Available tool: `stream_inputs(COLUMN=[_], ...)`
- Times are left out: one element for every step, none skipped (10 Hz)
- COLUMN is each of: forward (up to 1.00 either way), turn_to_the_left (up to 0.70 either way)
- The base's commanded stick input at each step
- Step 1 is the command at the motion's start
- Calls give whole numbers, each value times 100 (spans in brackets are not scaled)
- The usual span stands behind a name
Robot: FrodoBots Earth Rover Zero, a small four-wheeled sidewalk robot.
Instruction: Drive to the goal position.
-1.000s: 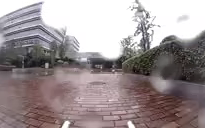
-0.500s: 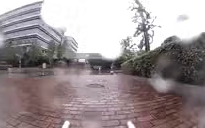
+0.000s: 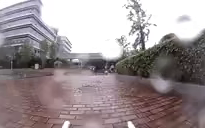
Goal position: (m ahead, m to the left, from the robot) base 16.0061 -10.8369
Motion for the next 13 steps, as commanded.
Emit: stream_inputs(forward=[70, 70, 70, 70, 70, 70, 70, 70, 70, 70, 70, 70, 70], turn_to_the_left=[0, 0, 0, 0, 0, 0, 0, 0, 0, 0, 0, 0, 0])
